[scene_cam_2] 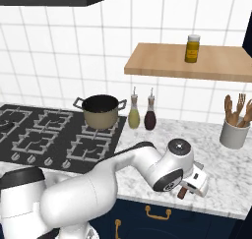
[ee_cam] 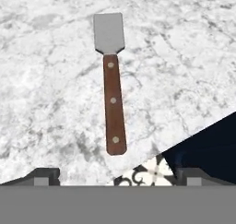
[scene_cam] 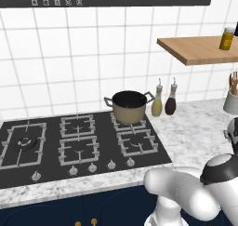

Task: Put the mushroom and mushroom in the pot. Retrieve the spatula and lightly stir the vegetables in the pot.

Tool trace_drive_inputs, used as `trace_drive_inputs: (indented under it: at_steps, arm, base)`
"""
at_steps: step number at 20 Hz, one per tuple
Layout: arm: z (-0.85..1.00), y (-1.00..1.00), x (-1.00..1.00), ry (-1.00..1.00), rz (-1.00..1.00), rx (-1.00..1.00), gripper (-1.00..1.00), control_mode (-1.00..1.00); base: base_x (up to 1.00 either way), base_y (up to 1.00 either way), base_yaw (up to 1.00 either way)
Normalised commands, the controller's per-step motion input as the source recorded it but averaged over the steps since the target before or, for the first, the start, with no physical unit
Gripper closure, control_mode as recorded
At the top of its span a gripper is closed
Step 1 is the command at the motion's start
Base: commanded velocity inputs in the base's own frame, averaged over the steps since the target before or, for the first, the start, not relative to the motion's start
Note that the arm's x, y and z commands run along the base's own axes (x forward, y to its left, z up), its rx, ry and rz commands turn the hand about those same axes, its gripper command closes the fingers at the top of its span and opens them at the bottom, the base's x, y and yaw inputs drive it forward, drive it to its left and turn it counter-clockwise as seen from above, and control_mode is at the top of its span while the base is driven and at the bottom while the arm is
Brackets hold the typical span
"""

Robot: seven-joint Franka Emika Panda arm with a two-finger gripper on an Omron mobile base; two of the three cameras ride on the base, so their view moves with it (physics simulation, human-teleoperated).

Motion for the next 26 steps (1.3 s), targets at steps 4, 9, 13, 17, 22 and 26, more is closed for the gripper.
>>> trace_drive_inputs:
  at_steps: [4,9,13,17,22,26]
  arm:
    - [-0.46,0.00,0.00,0.12,0.10,0.00,-1.00,-1.00]
    - [-0.39,0.00,0.00,0.05,0.10,0.00,-1.00,-1.00]
    - [-0.25,-0.05,0.15,0.00,0.09,0.00,-1.00,-1.00]
    - [-0.32,-0.09,0.19,0.01,0.08,0.00,-1.00,-1.00]
    - [-0.26,-0.18,0.15,0.00,0.07,0.01,-1.00,-1.00]
    - [-0.24,-0.11,0.11,0.00,0.06,0.01,1.00,-1.00]
  base:
    - [0.00,0.00,0.00]
    - [0.00,0.00,0.00]
    - [0.00,0.00,0.00]
    - [0.00,0.00,0.00]
    - [0.00,0.00,0.00]
    - [0.00,0.00,0.00]
